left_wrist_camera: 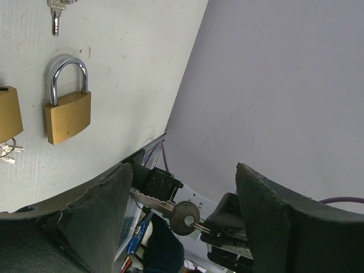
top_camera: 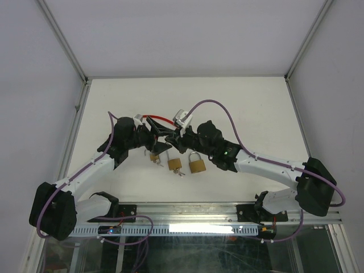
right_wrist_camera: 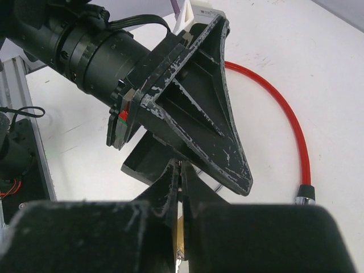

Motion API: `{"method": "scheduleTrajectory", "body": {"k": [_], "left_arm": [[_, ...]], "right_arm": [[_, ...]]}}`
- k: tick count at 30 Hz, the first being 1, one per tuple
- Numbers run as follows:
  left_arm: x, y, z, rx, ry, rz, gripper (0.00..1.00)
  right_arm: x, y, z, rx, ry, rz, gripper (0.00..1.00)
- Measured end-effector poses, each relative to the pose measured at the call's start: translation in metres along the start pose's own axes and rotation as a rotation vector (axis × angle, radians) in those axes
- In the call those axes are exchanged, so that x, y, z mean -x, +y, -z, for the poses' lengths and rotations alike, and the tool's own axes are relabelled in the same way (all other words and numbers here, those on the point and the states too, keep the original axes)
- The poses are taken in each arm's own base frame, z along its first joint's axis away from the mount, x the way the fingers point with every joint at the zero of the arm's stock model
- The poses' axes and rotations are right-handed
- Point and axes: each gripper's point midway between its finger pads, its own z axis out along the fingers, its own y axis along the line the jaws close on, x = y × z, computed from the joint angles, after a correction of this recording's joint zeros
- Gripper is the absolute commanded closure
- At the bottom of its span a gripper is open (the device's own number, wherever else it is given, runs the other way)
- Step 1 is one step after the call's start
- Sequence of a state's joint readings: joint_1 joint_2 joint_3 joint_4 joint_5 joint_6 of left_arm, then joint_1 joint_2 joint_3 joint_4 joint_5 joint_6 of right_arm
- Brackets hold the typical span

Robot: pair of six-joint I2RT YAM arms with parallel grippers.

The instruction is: Unlock with the key

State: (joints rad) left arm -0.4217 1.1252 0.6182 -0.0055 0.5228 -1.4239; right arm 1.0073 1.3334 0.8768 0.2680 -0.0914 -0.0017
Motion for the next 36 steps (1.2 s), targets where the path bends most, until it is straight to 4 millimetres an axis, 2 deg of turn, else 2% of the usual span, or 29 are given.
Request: {"method": "scheduleTrajectory", "body": {"k": [5, 9, 15, 19, 26, 31, 33, 36], "left_arm": [[0.003, -0.005, 0.003, -0.014, -0.029, -0.011, 0.37], [0.006, -0.010, 0.008, -0.035, -0.059, -0.021, 0.41], [0.004, -0.022, 0.013, -0.082, -0.066, -0.048, 0.50], [0.004, -0.021, 0.013, -0.085, -0.066, -0.050, 0.55], [0.004, -0.018, 0.013, -0.083, -0.067, -0.049, 0.65], [0.004, -0.014, 0.014, -0.076, -0.073, -0.052, 0.75], [0.006, -0.014, 0.015, -0.072, -0.090, -0.071, 0.87], [0.009, -0.010, 0.016, -0.057, -0.116, -0.105, 0.98]], "right_arm": [[-0.003, 0.001, 0.002, 0.002, 0.004, -0.011, 1.00], [-0.002, 0.002, 0.012, 0.001, -0.008, -0.014, 1.00], [-0.019, 0.003, 0.023, -0.007, 0.032, -0.040, 1.00], [-0.025, 0.002, 0.024, -0.015, 0.044, -0.057, 1.00], [-0.022, 0.000, 0.023, -0.029, 0.029, -0.065, 1.00], [-0.021, 0.000, 0.023, -0.034, 0.027, -0.066, 1.00], [-0.021, -0.001, 0.023, -0.037, 0.026, -0.065, 1.00], [-0.020, -0.001, 0.023, -0.039, 0.022, -0.066, 1.00]]}}
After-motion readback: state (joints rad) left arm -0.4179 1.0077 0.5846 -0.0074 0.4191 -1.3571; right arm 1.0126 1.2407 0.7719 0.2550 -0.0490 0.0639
